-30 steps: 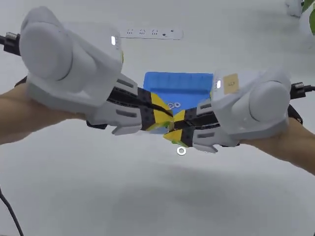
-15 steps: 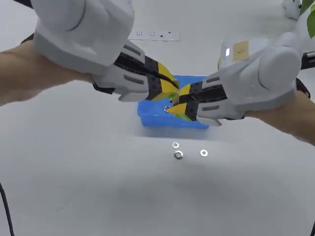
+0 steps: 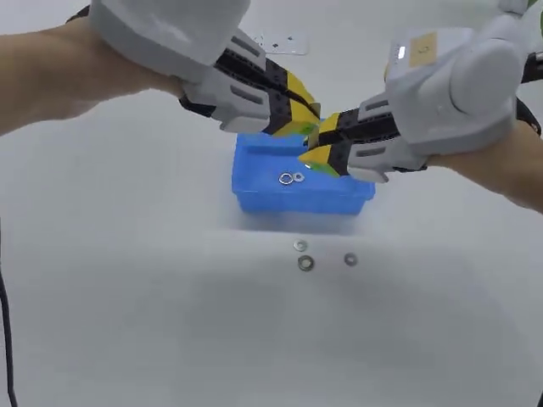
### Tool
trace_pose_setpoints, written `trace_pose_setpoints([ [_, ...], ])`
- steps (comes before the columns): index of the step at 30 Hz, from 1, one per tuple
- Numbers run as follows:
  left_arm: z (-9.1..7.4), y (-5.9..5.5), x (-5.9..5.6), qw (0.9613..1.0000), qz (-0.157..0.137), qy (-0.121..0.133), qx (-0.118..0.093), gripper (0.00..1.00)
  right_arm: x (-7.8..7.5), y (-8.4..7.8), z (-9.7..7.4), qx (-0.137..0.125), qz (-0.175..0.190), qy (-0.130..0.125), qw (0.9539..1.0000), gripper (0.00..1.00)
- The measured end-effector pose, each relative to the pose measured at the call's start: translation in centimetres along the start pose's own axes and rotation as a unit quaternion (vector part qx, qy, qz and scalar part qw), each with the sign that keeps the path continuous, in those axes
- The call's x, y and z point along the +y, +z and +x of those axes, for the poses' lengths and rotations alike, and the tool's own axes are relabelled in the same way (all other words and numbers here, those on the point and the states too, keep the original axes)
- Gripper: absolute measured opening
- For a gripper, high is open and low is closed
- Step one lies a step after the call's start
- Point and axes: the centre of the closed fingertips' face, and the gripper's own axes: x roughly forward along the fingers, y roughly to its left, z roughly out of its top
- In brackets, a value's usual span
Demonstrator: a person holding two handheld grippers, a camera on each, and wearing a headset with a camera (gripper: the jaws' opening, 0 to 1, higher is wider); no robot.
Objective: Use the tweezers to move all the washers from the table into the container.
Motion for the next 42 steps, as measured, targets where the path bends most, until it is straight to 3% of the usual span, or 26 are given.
trace_pose_setpoints([
  [4, 0.8, -0.5, 0.4, 0.9998, -0.01, -0.016, -0.008, 0.06, -0.2, -0.6, 0.6, -0.01, 0.011, 0.012, 0.9998, 0.1],
  [10, 2.1, -2.0, 1.1, 0.9995, -0.016, -0.027, -0.003, 0.06, -1.3, -2.5, 2.0, 0.007, 0.013, 0.013, 0.9998, 0.1],
  [19, 3.5, -3.6, 1.4, 0.9988, -0.026, -0.041, 0.01, 0.06, -1.2, -4.1, 3.1, 0.021, 0.021, 0.02, 0.9994, 0.1],
  [30, 3.9, -4.3, 1.1, 0.9981, -0.027, -0.05, 0.022, 0.06, -1.0, -4.8, 3.5, 0.026, 0.03, 0.022, 0.999, 0.1],
  [36, 4.0, -4.4, 1.0, 0.9979, -0.031, -0.054, 0.018, 0.06, -0.9, -4.8, 3.5, 0.022, 0.046, 0.022, 0.9985, 0.11],
  [42, 3.9, -4.4, 0.8, 0.9978, -0.026, -0.057, 0.022, 0.06, -0.9, -4.8, 3.5, 0.028, 0.034, 0.018, 0.9989, 0.11],
])
